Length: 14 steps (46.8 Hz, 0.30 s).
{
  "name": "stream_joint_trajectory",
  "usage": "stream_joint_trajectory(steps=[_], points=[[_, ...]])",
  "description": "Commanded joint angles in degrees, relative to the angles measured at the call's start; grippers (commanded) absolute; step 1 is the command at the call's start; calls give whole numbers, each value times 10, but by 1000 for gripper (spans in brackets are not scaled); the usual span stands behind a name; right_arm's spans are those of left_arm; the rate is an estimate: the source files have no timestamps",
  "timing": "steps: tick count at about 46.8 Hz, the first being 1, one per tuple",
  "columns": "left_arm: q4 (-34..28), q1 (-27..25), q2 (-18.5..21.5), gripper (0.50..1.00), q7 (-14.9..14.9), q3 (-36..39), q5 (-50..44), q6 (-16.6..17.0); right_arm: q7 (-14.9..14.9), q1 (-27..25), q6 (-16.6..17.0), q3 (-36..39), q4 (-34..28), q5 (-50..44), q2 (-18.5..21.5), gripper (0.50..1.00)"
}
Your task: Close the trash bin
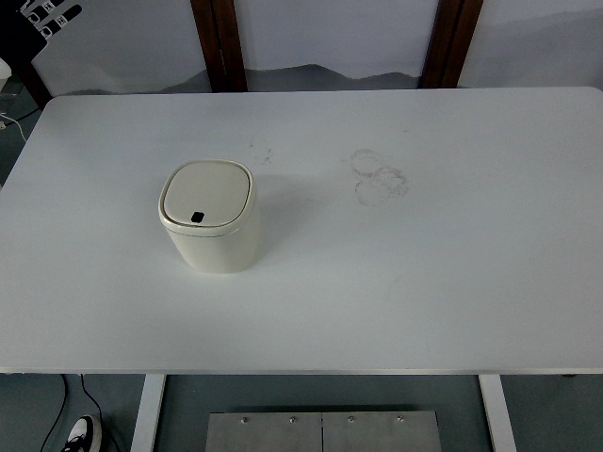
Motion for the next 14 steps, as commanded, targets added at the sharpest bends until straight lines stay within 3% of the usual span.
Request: stream_joint_trajectory(steps=[1,14], points=[[0,0,0,1000,0,0,0,0,0,0,0,0,0,-1,0,995],[1,0,0,1000,-1,1,3,4,1,0,0,-1,0,-1,0,995]])
